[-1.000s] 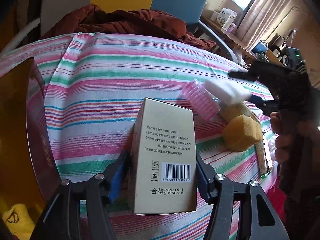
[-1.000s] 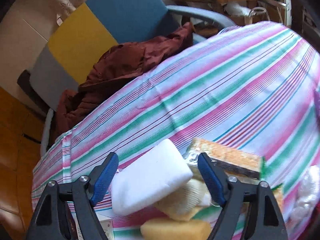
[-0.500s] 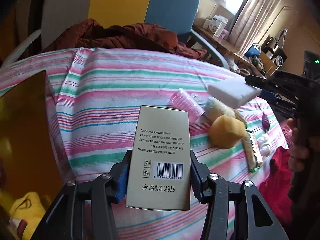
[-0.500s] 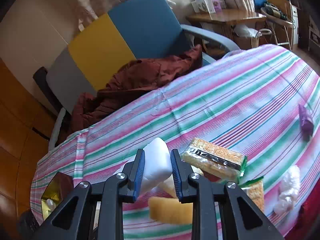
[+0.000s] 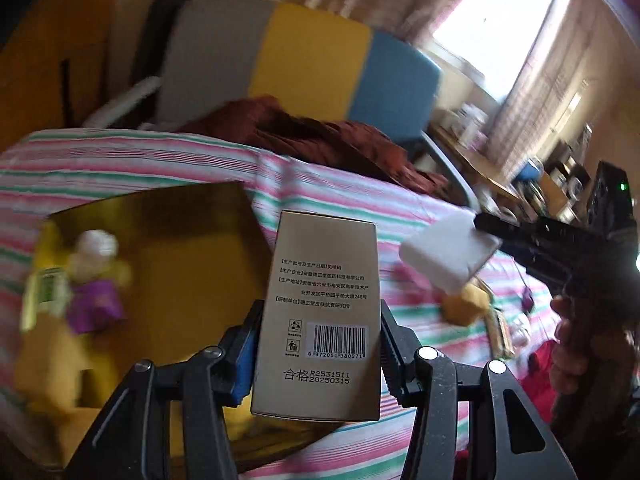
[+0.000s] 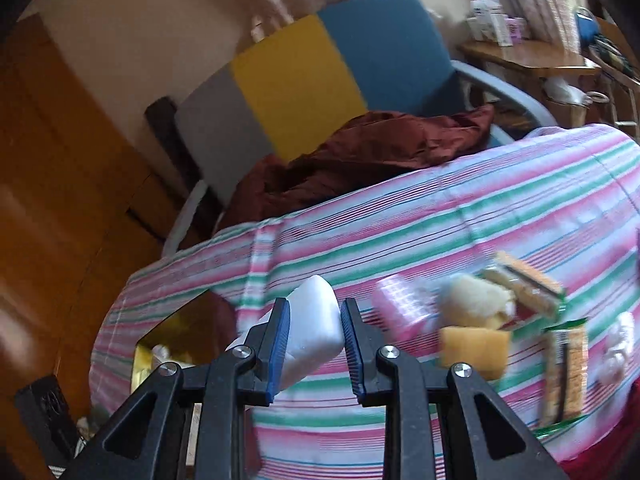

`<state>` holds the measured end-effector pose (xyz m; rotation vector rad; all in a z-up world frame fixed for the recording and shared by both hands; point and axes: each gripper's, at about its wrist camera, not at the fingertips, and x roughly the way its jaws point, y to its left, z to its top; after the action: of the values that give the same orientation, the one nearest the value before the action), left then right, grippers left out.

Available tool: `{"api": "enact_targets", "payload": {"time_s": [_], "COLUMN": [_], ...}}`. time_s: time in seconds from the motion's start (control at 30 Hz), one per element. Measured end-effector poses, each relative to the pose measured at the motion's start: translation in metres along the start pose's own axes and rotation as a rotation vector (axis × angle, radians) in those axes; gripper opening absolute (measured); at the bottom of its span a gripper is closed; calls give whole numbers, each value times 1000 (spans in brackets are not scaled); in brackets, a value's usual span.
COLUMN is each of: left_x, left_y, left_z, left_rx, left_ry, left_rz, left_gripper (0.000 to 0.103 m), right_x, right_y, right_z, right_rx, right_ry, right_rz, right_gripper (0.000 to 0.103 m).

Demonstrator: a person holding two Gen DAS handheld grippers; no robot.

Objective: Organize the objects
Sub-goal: 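Carry cream box and white block into the gold tray and open both grippers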

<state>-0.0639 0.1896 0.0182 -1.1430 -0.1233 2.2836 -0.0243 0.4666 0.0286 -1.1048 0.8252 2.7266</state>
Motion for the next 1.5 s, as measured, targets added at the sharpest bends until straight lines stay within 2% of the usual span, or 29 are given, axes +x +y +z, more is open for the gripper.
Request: {"api": "enact_targets", "payload": {"time_s": [0.13, 0.27, 0.4, 0.43, 0.5, 0.57, 0.7, 0.77, 0.83, 1.0, 1.23, 1.5], "left_x": [-24, -39, -38, -37, -39, -42, -47, -51, -53, -60, -70, -73], "left_y": [53, 92, 117, 123, 129, 135, 146, 148, 147, 137, 115, 94], "left_z": [-1, -7, -12, -15, -23, -31, -44, -48, -51, -51, -52, -58], "left_rx": [-82, -118, -158, -179, -210, -225, -250, -252, -259, -233, -147, -73], "left_ry": [-32, -47, -11, 2, 4, 5, 1, -13, -29, -76, -127, -140], "left_rz": [61, 105, 93, 86, 85, 117, 162, 201, 231, 304, 379, 392], "left_gripper": [52, 52, 53, 56, 64, 65, 65, 67, 78, 84, 92, 92], "right_x": [20, 40, 61, 65, 69, 69, 70, 68, 66, 58, 47, 37], "right_y": [46, 86, 123, 131, 143, 149, 151, 148, 146, 147, 148, 143], "right_z": [-12, -21, -27, -28, -32, -37, -51, -59, -68, -90, -114, -128], "right_rx": [-69, -126, -174, -185, -205, -218, -251, -252, -263, -319, -389, -430], "right_ry": [46, 82, 109, 111, 112, 120, 150, 161, 159, 145, 119, 82], "right_rz": [50, 85, 111, 112, 115, 125, 93, 83, 64, 20, -24, -68], "right_gripper": [25, 26, 28, 29, 48, 54, 57, 60, 66, 76, 77, 77]}}
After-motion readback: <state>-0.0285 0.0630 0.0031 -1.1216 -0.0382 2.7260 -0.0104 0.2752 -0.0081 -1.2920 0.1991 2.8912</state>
